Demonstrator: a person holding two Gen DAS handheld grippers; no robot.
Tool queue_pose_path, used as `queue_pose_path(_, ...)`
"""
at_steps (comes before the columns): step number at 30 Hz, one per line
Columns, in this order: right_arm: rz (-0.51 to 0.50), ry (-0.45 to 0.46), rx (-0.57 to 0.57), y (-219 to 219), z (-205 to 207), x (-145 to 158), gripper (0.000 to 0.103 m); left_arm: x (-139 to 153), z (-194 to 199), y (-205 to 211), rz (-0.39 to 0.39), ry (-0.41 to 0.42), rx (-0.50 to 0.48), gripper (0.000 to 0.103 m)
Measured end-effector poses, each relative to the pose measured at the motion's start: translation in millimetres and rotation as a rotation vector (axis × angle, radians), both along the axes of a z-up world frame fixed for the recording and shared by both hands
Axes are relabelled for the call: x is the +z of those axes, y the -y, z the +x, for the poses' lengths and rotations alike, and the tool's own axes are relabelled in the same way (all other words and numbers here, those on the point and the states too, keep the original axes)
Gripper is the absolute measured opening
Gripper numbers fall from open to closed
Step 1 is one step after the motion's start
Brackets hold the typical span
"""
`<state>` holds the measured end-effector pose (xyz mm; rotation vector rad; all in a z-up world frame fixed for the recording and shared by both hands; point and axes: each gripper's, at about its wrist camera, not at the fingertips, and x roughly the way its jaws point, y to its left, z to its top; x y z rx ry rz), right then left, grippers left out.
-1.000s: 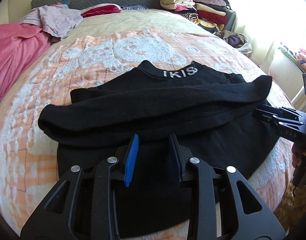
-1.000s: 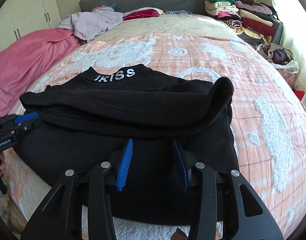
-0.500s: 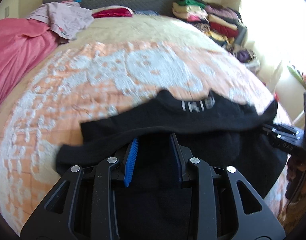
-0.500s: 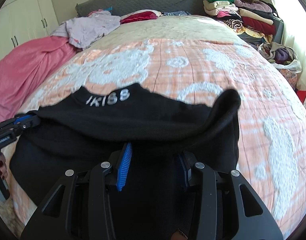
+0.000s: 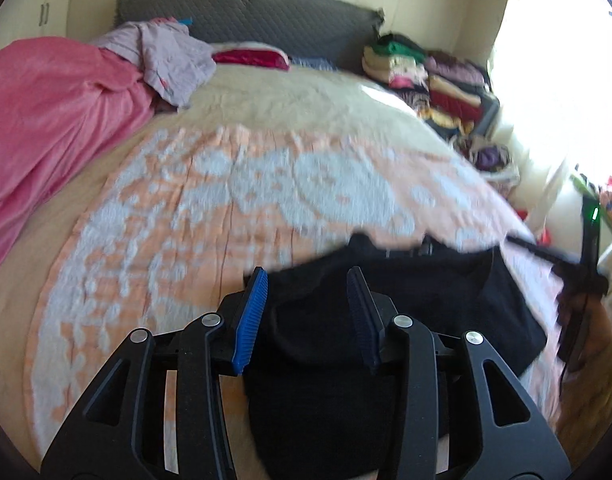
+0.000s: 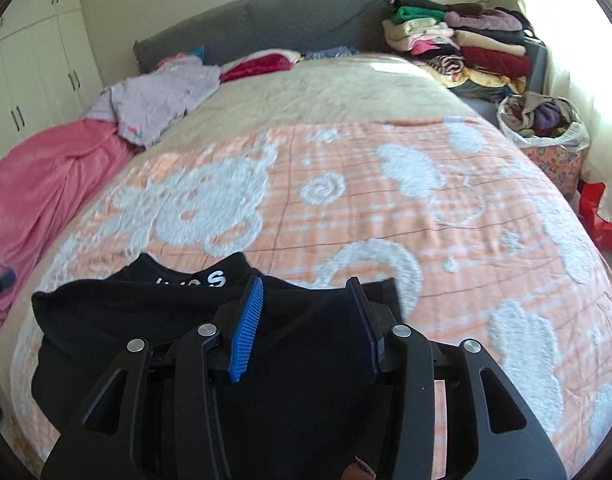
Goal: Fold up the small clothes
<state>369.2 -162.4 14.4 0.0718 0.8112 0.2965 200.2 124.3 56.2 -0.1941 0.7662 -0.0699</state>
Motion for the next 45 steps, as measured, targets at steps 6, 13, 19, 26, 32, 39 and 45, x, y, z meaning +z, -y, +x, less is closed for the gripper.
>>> queue_pose_path(6,-0.027,-0.017,-0.032,22.9,-27.5,-11.3,0.045,-41.1,-23.0,24.1,-0.013,-0.117,-0.118,0.033)
queue_pose_path(13,-0.02,-0.085,-0.068,33.8,-37.5,-34.8,0.05,-69.2,12.1,53.0,0.032,-0.148,-0.17,0.033)
queue_pose_path(19,-0.036,-0.105,-0.069,32.7,-33.4,-43.0,0.052,-52.6,51.9,28.5,-0.013,-0.083,-0.074,0.033)
queue_pose_path(26,-0.036,-0.125,-0.081,35.9,-17.4,-52.1,0.055,-35.1,43.0,-25.5,-0.042,-0.038,0.084,0.037)
queue_pose_path(32,-0.038,-0.144,-0.078,30.6,1.1,-58.8,0.055,-67.2,29.9,-40.6,-0.082,-0.122,0.101,0.037)
queue_pose_path(39,-0.014,-0.165,-0.067,30.4,23.2,-62.0,0.049,-78.0,52.0,-36.4,-0.081,-0.144,0.077,0.036)
queue_pose_path(45,0.06,-0.171,-0.05,36.2,30.0,-62.6,0.008,-80.8,58.0,-36.8,-0.135,-0.14,0.06,0.005)
